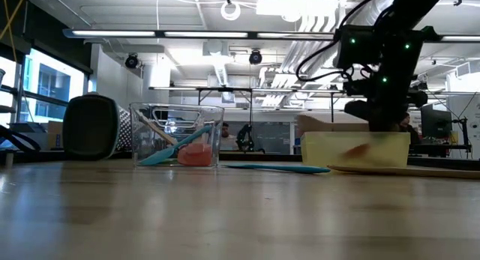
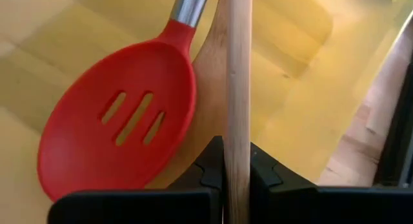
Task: Pick & Place Kitchen Items
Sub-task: Put the left light brown wooden serving spoon into the yellow bin, then put the light brown wooden serving spoon into the yellow bin
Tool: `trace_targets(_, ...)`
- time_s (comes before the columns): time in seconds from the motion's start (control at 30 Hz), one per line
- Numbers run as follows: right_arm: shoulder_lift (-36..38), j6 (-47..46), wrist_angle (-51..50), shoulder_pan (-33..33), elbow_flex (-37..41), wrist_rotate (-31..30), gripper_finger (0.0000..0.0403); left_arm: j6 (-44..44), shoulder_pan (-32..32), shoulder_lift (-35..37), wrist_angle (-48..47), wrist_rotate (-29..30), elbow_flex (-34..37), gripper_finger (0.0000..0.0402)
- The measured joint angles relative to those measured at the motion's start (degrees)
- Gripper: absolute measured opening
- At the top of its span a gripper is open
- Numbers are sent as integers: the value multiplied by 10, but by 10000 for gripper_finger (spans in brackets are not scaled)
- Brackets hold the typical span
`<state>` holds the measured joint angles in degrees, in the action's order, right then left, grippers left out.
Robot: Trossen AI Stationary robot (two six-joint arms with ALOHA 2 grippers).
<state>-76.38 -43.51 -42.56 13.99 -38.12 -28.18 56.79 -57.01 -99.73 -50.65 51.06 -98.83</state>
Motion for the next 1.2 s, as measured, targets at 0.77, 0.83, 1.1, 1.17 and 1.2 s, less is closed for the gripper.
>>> trace_targets(0.77, 0, 1, 47, 18, 1, 106, 155, 7, 0, -4, -1, -3, 0, 1)
trace_targets(0.83, 0, -2, 47, 18, 1, 105, 186, 7, 0, -4, -1, -3, 0, 1)
trace_targets(1.1, 0, 22, 51, 18, 1, 101, 291, 7, 0, -4, -6, -3, 0, 1)
trace_targets(1.17, 0, 35, 55, 18, 1, 101, 300, 5, 0, -4, -6, -3, 0, 1)
trace_targets(1.2, 1, 44, 56, 18, 1, 102, 301, 5, 0, -4, -6, -3, 0, 1)
